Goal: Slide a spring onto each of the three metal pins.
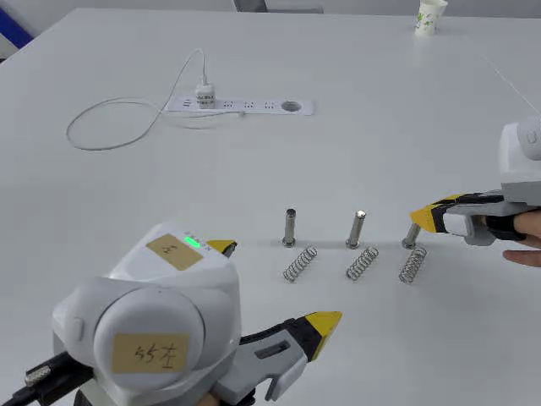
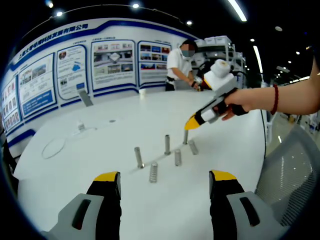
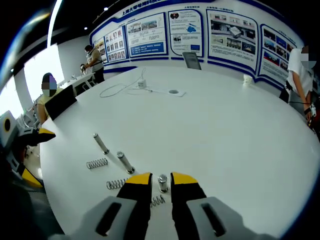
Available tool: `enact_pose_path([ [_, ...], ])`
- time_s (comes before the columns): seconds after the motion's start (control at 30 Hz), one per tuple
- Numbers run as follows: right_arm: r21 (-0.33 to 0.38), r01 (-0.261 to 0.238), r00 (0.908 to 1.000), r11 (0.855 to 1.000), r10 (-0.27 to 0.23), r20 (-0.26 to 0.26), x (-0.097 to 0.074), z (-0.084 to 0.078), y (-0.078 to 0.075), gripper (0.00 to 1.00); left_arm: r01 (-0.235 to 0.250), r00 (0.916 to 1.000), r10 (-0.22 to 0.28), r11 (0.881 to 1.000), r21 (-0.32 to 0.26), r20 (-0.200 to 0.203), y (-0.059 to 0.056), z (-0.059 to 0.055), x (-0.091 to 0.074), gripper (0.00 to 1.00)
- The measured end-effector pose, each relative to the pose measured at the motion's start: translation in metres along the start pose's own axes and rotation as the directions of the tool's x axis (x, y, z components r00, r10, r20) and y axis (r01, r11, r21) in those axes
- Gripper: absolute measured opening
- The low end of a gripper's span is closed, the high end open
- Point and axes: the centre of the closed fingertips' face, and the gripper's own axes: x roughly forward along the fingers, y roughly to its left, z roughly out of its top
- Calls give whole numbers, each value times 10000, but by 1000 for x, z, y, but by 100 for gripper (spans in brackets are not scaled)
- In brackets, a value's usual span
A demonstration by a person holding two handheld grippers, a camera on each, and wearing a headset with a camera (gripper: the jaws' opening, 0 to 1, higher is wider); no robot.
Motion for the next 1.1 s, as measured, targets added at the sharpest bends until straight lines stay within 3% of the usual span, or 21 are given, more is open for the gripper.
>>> enact_pose_path([
  [0.3, -77, -61, 9982, 10000, 66, 597, -16, 11, 6, 23, -70, 9997, 68, 10000, -70, -219, 4, -3, 3, 71],
  [0.53, 119, -110, 9949, 9999, 98, 1004, -29, 10, 9, 29, -380, 9973, 368, 9991, -185, -630, 20, -7, 7, 68],
  [0.77, 379, -432, 9880, 9983, 371, 1499, -40, 4, 13, 38, -208, 9962, 199, 9997, -97, -843, 30, -7, 15, 62],
  [0.83, 385, -488, 9863, 9981, 420, 1594, -42, 1, 14, 40, -94, 9940, 94, 10000, 8, -1091, 30, -10, 18, 57],
  [0.97, 395, -679, 9812, 9969, 595, 1837, -45, -4, 18, 43, 79, 9947, -63, 9998, 157, -1026, 29, -8, 24, 51],
  [1.1, 338, -859, 9747, 9957, 770, 2099, -50, -6, 24, 46, 299, 9922, -258, 9990, 318, -1221, 28, -13, 33, 45],
])
